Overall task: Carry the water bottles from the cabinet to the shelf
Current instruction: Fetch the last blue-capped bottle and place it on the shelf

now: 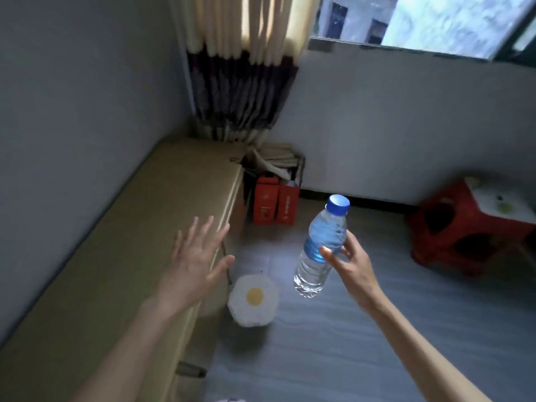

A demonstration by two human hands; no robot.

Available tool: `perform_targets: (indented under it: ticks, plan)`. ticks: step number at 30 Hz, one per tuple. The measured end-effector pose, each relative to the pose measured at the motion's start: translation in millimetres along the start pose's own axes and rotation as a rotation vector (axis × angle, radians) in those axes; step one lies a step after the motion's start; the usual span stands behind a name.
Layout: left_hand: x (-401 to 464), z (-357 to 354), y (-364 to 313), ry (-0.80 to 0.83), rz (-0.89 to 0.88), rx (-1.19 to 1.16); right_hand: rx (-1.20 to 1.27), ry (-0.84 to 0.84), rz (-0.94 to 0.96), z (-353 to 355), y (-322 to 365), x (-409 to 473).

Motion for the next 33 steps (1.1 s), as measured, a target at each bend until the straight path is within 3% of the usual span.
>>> perform_targets:
  ticks: [9,17,24,33]
  plan:
    - [7.6,-98.8,-313.8,0.192,-0.538,-0.066,-0.042,-0.532,-0.027,333.9,-34.2,-69.1]
    - [-45.5,-174.0,-600.2,0.276,-0.913,-0.215,0.033,-0.962,-0.100,580.0,-79.4,-163.7]
    - [-86.8,-226.8,-820.7,0.327,-1.181,-0.389,0.037,-1.230,-0.137,756.8,-95.9,-229.3]
    - [-119.7,-323.7,-1091.0,0.378,-1.360,-0.509,-0.046,-1.462,-0.126,989.0,-122.4,-242.2]
Point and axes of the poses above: each hand's wrist, its own x-axis towards the middle knuckle, its own z-axis out of the back of the hand, y = z × x, the point moved 9 cm from there along x, towards the middle knuckle, and after that the axes turned 14 degrees about -y, right-handed, at the moved point
